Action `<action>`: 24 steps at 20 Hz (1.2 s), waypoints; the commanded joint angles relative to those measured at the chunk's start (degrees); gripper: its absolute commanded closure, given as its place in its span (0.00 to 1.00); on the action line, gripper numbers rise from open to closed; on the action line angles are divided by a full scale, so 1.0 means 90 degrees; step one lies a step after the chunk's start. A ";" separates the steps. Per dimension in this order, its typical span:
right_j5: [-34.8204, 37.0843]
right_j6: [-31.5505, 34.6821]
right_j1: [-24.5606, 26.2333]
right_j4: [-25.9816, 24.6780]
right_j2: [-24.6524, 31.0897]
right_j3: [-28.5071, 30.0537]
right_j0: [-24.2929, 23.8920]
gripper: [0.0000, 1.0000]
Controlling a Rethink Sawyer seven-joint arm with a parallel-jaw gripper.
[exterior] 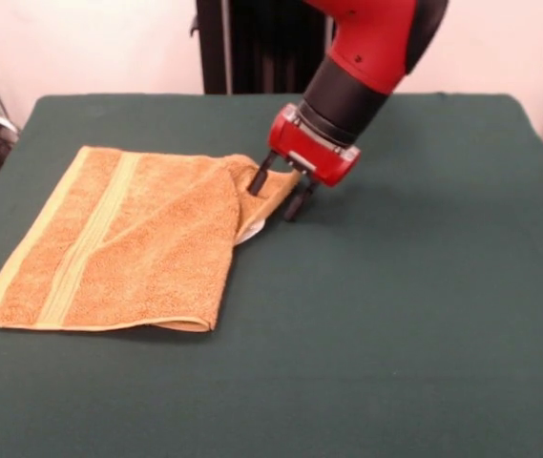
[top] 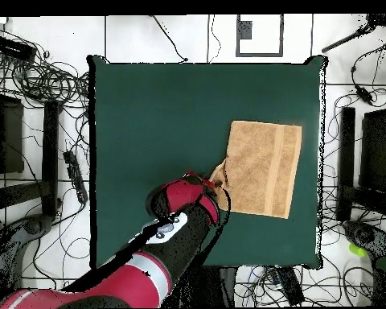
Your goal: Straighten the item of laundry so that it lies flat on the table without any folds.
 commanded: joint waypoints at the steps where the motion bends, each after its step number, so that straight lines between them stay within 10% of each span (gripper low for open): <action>1: 0.0720 0.0838 0.0555 0.0285 0.0010 -0.0434 0.0028 0.00; 6: -0.0112 0.1021 0.0432 0.0336 0.0210 -0.0303 -0.0168 0.00; 7: -0.0323 0.1092 0.0415 0.0348 0.0232 -0.0236 -0.0188 1.00; 24: -0.2079 0.1278 -0.0689 0.0113 0.1470 0.0796 -0.0973 1.00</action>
